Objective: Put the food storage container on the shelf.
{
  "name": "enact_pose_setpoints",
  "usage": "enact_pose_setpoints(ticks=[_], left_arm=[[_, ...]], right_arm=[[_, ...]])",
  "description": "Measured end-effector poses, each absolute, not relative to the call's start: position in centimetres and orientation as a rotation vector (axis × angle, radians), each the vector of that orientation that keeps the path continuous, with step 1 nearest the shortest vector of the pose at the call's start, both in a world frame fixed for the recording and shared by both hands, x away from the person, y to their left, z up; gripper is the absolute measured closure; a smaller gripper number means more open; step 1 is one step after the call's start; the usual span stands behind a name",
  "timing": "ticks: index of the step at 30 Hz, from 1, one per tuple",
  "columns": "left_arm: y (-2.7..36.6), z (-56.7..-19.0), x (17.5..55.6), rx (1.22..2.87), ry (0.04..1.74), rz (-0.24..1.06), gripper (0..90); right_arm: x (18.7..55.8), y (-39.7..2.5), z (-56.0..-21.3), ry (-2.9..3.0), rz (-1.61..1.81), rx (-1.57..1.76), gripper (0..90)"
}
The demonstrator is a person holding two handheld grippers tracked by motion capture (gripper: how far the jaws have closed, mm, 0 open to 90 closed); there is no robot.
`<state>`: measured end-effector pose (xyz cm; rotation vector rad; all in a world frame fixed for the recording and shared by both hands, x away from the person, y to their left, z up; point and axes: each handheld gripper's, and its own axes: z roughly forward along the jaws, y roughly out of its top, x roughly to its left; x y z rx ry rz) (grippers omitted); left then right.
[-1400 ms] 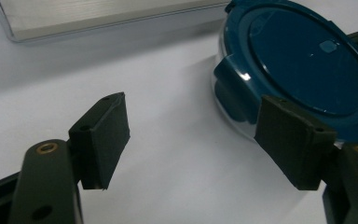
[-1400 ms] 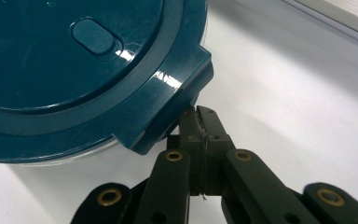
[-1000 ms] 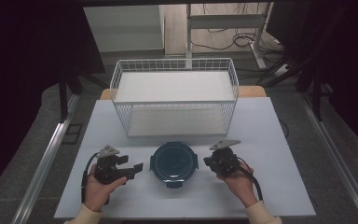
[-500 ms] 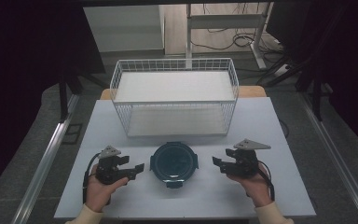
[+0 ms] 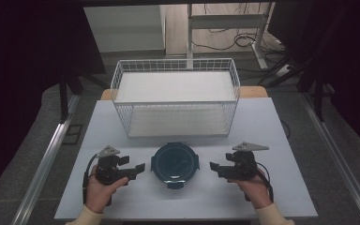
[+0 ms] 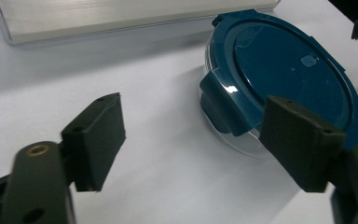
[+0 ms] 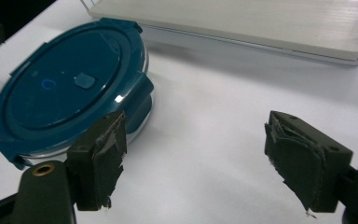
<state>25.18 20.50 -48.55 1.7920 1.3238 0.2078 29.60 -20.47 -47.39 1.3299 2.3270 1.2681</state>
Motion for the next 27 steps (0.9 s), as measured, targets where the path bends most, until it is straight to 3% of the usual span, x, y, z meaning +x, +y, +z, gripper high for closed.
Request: enact_pose_setpoints(ticks=[8,17,27], left_arm=[[20.8,-48.5,25.4,1.771,1.329,0.165,16.7],[21.0,-48.2,25.5,1.710,1.300,0.034,17.3],[20.0,-47.2,26.2,1.714,1.305,0.025,15.7]], right_arm=[[29.7,-20.3,-47.4,2.344,1.343,1.394,18.4],[30.2,-19.0,-47.5,2.344,1.420,1.500,15.6],[31.4,-16.6,-47.4,2.413,1.433,1.513,12.9]])
